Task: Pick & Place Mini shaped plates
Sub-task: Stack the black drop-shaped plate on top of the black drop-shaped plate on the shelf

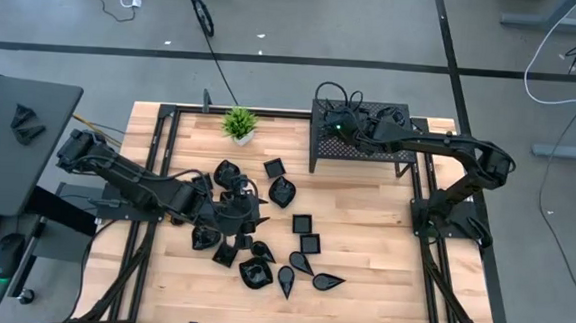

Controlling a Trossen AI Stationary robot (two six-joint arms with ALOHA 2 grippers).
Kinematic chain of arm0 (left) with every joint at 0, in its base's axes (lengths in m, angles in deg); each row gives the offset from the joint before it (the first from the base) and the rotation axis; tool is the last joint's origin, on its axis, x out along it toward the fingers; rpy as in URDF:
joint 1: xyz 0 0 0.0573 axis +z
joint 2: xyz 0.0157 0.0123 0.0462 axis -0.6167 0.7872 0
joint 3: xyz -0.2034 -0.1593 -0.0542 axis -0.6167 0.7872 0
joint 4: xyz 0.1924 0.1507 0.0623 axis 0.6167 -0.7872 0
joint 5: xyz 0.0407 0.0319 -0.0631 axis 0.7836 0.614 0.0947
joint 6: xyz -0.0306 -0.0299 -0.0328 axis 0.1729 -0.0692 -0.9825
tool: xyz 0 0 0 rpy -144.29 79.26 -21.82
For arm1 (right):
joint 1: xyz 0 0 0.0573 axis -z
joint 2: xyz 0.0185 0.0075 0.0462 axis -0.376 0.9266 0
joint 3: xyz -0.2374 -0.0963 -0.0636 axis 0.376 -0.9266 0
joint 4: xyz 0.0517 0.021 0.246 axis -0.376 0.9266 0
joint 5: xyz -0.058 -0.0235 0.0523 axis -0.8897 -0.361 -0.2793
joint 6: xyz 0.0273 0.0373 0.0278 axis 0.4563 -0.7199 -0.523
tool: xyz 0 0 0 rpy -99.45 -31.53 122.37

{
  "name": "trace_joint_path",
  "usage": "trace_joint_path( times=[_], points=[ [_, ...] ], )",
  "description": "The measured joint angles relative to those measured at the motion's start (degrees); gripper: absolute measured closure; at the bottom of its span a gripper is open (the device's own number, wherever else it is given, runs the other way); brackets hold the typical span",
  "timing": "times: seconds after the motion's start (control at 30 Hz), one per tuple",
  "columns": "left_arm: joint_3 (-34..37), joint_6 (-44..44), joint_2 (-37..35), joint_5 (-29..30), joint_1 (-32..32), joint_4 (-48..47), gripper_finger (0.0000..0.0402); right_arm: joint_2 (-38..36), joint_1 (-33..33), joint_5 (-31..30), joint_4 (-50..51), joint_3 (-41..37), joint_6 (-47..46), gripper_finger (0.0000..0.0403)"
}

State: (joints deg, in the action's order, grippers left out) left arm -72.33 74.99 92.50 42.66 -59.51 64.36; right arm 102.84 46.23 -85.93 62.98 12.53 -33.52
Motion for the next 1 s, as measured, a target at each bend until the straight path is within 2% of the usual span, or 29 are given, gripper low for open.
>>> trace_joint_path(
  times=[0.13,0.37,0.53,0.8,1.0],
  points=[
    [0.0,-0.01,0.0,0.01,0.0,0.0,0.0209,-0.02,0.0,-0.04,0.41,0.0,-0.49,0.0173],
    [0.0,-0.02,0.0,0.0,0.0,0.0,0.0209,-0.02,0.0,-0.12,0.39,0.0,-0.91,0.0136],
    [0.0,-0.02,0.0,0.0,0.0,0.0,0.0209,-0.02,0.0,-0.15,0.37,0.0,-1.33,0.0133],
    [0.02,-0.04,0.0,-0.02,-0.02,-0.02,0.0209,-1.9,-0.24,0.2,0.69,0.0,1.39,0.0173],
    [0.04,-0.12,0.0,-0.02,-0.02,-0.02,0.0209,-2.89,-0.28,5.04,1.06,0.0,2.8,0.0234]
  ],
)
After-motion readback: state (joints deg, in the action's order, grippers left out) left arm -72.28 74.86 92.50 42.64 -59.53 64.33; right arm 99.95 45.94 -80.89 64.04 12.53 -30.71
